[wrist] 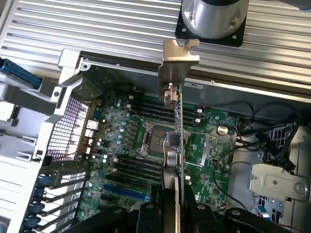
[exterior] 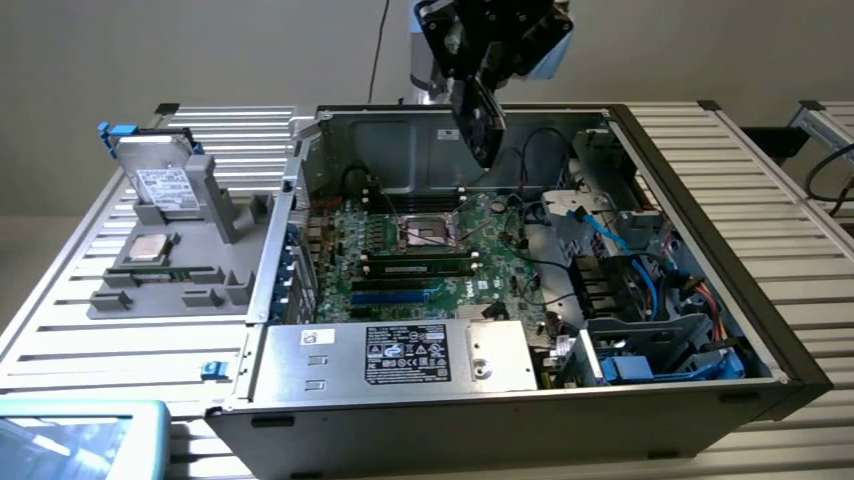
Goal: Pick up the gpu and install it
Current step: 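Insert the gpu into the slot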
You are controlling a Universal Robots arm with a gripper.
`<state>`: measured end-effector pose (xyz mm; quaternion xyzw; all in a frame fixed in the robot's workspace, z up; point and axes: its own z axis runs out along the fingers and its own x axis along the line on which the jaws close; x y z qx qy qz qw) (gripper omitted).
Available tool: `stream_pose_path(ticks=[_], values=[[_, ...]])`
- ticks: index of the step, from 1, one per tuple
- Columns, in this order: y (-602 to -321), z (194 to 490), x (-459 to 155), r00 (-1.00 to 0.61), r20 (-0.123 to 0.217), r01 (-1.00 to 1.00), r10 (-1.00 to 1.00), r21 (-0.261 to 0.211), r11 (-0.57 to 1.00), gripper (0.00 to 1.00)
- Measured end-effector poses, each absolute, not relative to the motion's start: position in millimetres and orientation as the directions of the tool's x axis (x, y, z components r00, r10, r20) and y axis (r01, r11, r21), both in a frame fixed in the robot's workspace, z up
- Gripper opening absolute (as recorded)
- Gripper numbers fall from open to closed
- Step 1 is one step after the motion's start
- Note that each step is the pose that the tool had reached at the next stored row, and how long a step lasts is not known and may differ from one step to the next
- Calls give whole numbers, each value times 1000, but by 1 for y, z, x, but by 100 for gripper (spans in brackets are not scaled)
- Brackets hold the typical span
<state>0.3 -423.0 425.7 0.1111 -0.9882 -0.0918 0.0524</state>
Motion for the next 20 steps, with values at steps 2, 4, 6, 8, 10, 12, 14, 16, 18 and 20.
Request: stream_pose_path(ticks=[2,4,6,8,10,12,14,16,18,20], values=[[-423,426,0,-961,83,-244,-264,193,950,28],[-423,426,0,-950,83,-280,-300,193,940,28],[-423,426,0,-939,83,-313,-334,193,930,28],[-423,425,0,-926,83,-347,-367,193,918,28],[-423,425,0,-912,83,-380,-401,193,905,28],[-423,425,0,-897,83,-413,-434,194,890,28],[-423,425,0,-881,83,-444,-466,194,875,28],[-423,425,0,-863,82,-477,-498,193,858,28],[-423,425,0,-845,82,-507,-529,193,840,28],[-423,425,0,-825,82,-538,-560,193,821,28]])
